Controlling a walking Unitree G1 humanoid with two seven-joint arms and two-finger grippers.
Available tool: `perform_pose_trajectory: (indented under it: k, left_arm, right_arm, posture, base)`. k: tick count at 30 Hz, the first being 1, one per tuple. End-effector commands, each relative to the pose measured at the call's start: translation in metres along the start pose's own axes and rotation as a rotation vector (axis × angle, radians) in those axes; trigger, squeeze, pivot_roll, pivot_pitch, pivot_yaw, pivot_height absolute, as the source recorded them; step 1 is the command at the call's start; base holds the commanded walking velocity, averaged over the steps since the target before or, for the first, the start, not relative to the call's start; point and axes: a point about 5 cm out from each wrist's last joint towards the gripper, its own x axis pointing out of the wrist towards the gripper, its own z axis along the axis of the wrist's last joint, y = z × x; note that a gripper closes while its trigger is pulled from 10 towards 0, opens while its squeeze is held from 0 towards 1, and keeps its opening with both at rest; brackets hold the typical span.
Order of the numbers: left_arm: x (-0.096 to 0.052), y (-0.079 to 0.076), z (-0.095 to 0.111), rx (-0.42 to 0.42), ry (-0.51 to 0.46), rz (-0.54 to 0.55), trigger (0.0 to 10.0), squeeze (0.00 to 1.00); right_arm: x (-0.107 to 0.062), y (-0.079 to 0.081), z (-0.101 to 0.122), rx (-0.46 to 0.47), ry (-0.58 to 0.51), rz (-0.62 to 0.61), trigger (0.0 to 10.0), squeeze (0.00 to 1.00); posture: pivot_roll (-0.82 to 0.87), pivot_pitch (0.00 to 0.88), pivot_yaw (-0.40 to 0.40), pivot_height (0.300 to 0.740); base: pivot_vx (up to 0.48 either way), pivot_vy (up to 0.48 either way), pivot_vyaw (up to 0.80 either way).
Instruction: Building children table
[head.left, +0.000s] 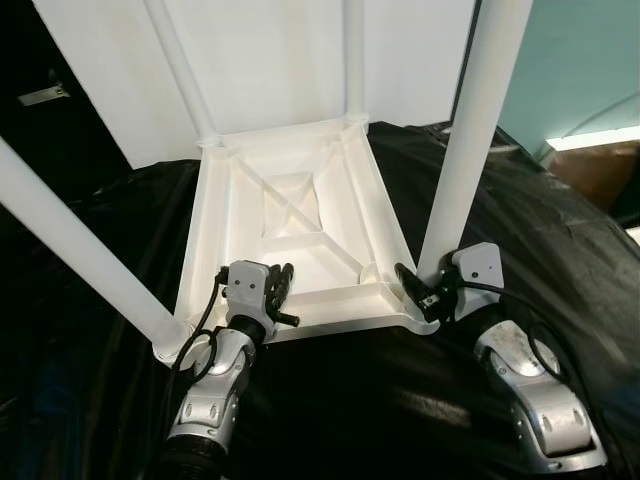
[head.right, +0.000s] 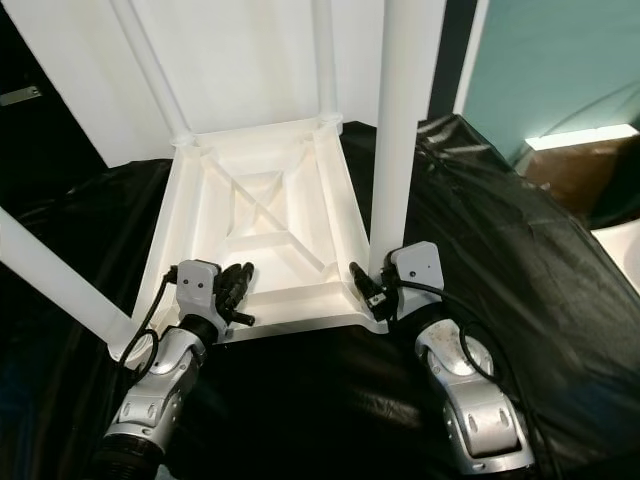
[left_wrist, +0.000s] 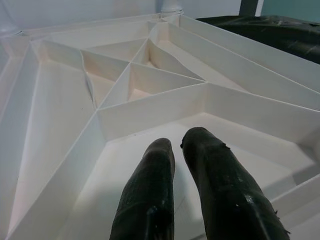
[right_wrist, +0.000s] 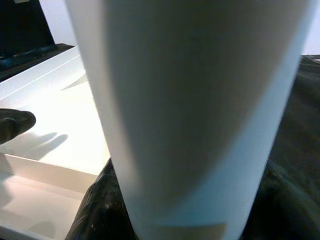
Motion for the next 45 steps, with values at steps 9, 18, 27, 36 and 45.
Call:
perform_pose_trajectory:
  k: [9, 18, 27, 36, 45]
  left_arm:
    - [0.000, -0.001, 0.001, 0.012, 0.000, -0.009, 10.0, 0.00]
    - [-0.002, -0.001, 0.002, -0.003, -0.013, -0.013, 10.0, 0.00]
    - [-0.003, -0.002, 0.001, -0.006, -0.012, -0.015, 10.0, 0.00]
    - [-0.003, -0.005, 0.000, -0.020, -0.002, -0.025, 10.0, 0.00]
    - [-0.001, -0.005, -0.002, -0.004, 0.015, -0.030, 10.0, 0.00]
  right_arm:
    - [-0.005, 0.023, -0.039, 0.061, 0.197, 0.119, 10.0, 0.00]
    - [-0.005, 0.020, -0.038, 0.071, 0.198, 0.110, 10.0, 0.00]
    - [-0.006, 0.021, -0.038, 0.063, 0.198, 0.102, 10.0, 0.00]
    - [-0.001, 0.005, -0.039, 0.080, 0.180, -0.121, 10.0, 0.00]
    - [0.000, 0.007, -0.045, 0.120, 0.188, -0.165, 10.0, 0.00]
  posture:
    - [-0.10, 0.048, 0.079, 0.740]
    - [-0.10, 0.050, 0.078, 0.740]
    - [-0.10, 0.056, 0.078, 0.740]
    - [-0.10, 0.056, 0.076, 0.740]
    - [-0.10, 0.049, 0.078, 0.740]
  base:
    - [0.000, 0.000, 0.80]
    - [0.000, 0.000, 0.18]
    - [0.000, 0.000, 0.00]
    - [0.000, 0.000, 0.00]
    - [0.000, 0.000, 0.00]
